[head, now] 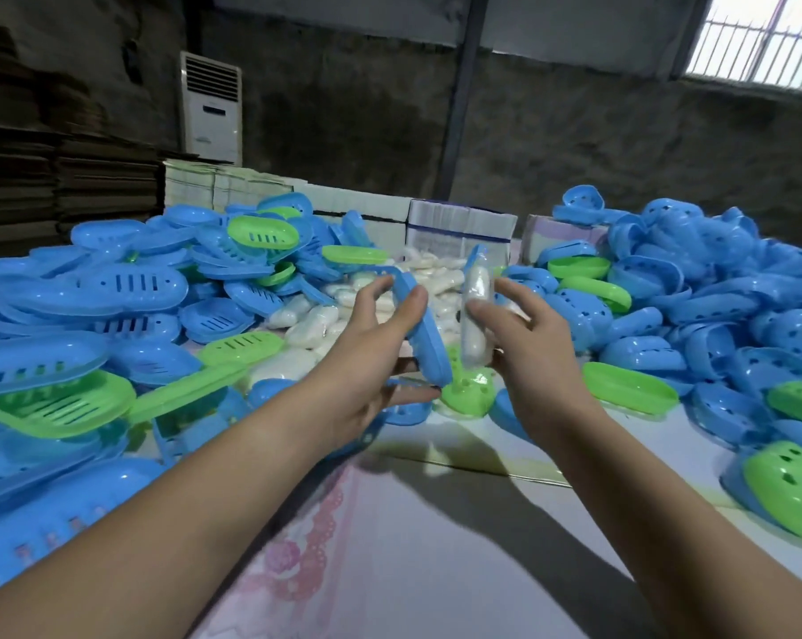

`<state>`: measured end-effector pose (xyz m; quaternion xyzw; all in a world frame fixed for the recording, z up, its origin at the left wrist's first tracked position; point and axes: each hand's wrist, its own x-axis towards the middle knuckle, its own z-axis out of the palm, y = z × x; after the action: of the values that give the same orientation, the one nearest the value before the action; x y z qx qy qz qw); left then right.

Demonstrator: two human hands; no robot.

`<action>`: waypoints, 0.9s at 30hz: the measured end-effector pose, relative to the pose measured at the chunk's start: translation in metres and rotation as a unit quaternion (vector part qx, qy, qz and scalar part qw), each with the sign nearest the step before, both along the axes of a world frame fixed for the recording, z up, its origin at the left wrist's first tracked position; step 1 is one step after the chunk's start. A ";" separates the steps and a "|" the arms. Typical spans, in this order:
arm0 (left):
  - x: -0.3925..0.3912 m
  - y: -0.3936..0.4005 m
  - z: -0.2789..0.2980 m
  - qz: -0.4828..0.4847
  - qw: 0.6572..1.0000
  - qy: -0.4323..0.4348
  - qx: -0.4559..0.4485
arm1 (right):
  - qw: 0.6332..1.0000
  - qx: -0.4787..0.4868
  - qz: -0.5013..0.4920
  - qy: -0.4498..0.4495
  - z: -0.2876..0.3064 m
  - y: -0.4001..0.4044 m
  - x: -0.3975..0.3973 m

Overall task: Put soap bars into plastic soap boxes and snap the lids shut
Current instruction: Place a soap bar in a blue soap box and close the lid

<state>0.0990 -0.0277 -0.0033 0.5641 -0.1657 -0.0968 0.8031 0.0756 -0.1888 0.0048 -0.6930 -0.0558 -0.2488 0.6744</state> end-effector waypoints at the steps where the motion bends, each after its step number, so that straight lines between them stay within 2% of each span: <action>1: -0.001 -0.001 -0.003 -0.007 1.000 -0.002 0.000 | 1.000 -0.018 0.013 -0.006 0.001 0.003 -0.002; 5: -0.003 -0.005 -0.010 -0.051 0.999 0.000 -0.006 | 0.996 -0.088 0.029 -0.015 -0.004 0.010 -0.005; 10: 0.002 -0.006 -0.015 -0.076 0.995 0.041 -0.052 | 0.987 -0.158 -0.010 -0.032 -0.006 0.010 -0.006; 15: 0.003 -0.004 -0.016 -0.081 0.991 0.070 -0.082 | 0.983 -0.181 0.024 -0.002 -0.007 0.014 -0.009; 20: 0.001 -0.009 -0.020 -0.105 0.981 0.125 -0.101 | 0.967 -0.248 -0.061 -0.016 -0.010 0.014 -0.009; 24: -0.002 -0.015 -0.024 -0.132 0.968 0.169 -0.127 | 0.970 -0.227 -0.082 -0.008 -0.016 0.016 -0.007; 27: 0.001 -0.013 -0.023 -0.135 0.962 0.181 -0.155 | 0.980 -0.198 -0.037 0.005 -0.014 0.015 -0.007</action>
<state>0.0996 -0.0407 -0.0265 0.3781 -0.1046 -0.2778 0.8769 0.0690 -0.1739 -0.0091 -0.8156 -0.0747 -0.2539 0.5146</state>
